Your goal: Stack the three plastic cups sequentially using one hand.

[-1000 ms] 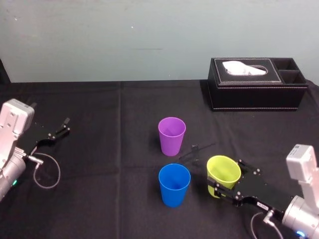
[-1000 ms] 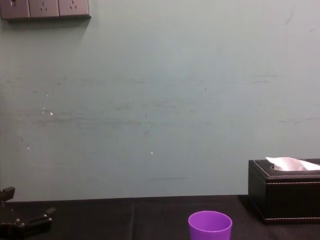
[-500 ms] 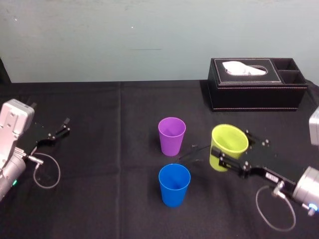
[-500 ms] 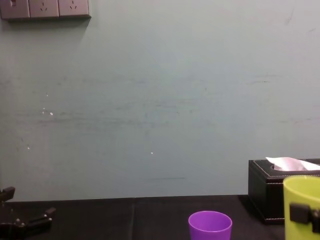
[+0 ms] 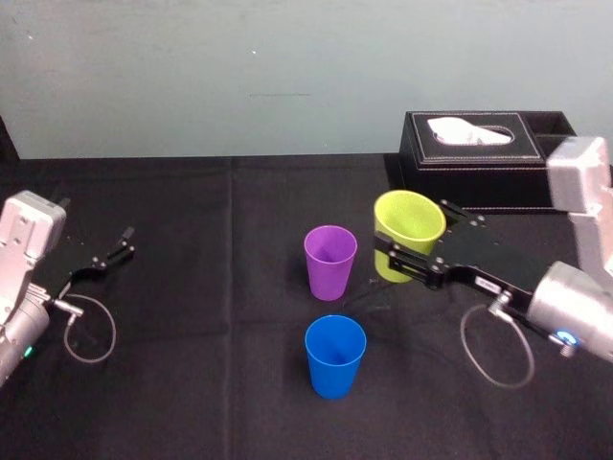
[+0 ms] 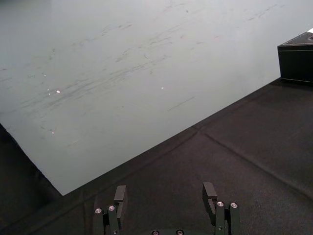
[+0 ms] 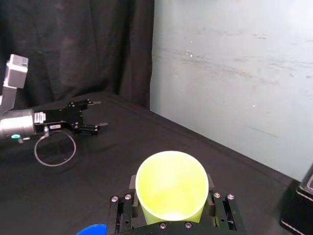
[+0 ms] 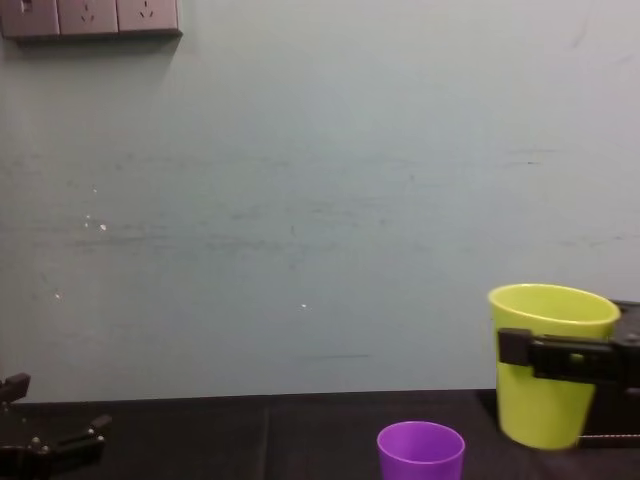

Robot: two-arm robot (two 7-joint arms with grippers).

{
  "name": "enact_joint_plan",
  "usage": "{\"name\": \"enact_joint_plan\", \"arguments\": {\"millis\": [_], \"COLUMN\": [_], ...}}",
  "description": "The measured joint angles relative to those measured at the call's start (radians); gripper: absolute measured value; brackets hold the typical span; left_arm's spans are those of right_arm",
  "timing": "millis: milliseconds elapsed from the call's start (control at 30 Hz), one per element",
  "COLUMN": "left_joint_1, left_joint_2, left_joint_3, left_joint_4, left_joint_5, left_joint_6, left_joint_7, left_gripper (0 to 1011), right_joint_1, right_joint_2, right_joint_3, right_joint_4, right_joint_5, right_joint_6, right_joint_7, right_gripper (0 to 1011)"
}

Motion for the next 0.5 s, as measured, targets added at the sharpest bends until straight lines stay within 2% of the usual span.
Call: {"name": "enact_joint_plan", "arguments": {"millis": [233, 500], "left_joint_1": [0.0, 0.0], "left_joint_2": [0.0, 0.0], "left_joint_3": [0.0, 0.0], "left_joint_4": [0.0, 0.0], "left_joint_5": [0.0, 0.0], "left_joint_6": [0.0, 0.0], "left_joint_7": [0.0, 0.0], "left_gripper": [1010, 1010], "right_joint_1": [0.094, 0.154], "right_joint_2": [-0.046, -0.089], "right_joint_3": [-0.071, -0.116], "right_joint_4": [0.054, 0.105], "right_joint_5": [-0.054, -0.094], "right_joint_6": [0.035, 0.044], "right_joint_7": [-0.027, -0.033], "right_gripper": [743, 743]}}
